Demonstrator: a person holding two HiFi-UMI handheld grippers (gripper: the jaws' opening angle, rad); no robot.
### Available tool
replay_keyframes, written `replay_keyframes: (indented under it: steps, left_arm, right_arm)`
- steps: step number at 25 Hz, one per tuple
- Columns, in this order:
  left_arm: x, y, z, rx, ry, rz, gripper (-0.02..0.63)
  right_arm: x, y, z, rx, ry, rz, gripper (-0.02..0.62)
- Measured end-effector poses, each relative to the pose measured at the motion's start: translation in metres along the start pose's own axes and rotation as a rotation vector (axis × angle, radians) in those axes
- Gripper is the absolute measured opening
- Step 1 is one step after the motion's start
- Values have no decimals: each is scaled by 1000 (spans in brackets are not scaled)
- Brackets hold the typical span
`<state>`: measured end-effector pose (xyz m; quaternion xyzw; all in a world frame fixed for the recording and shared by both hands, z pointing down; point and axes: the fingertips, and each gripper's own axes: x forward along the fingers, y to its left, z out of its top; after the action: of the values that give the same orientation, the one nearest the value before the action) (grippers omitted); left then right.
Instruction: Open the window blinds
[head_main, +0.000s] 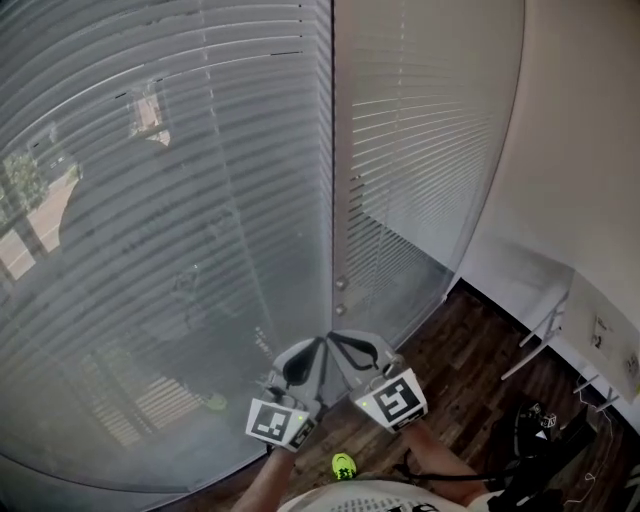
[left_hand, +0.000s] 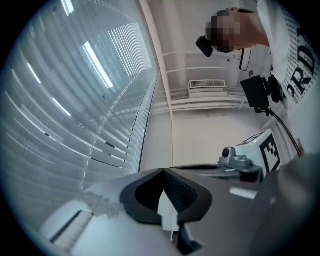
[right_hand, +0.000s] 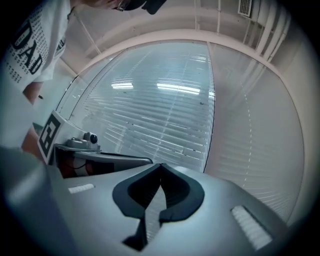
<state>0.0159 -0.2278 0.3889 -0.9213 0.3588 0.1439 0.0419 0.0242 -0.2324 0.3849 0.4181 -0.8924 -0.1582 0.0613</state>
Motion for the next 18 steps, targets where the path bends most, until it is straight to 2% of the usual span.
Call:
replay_keyframes:
  steps: [10,14,18]
  left_arm:
    - [32,11,-24,16,35,47,-8]
    - [39,17,-32,42,61,60,-8]
    - [46,21,-34,26,57,64,-8]
  right_arm:
    - [15,-31,-28,-33,17,46,8]
    - [21,-42,-36,-40,16,41,34]
    - [29,-52,-44,-42,26,41,57]
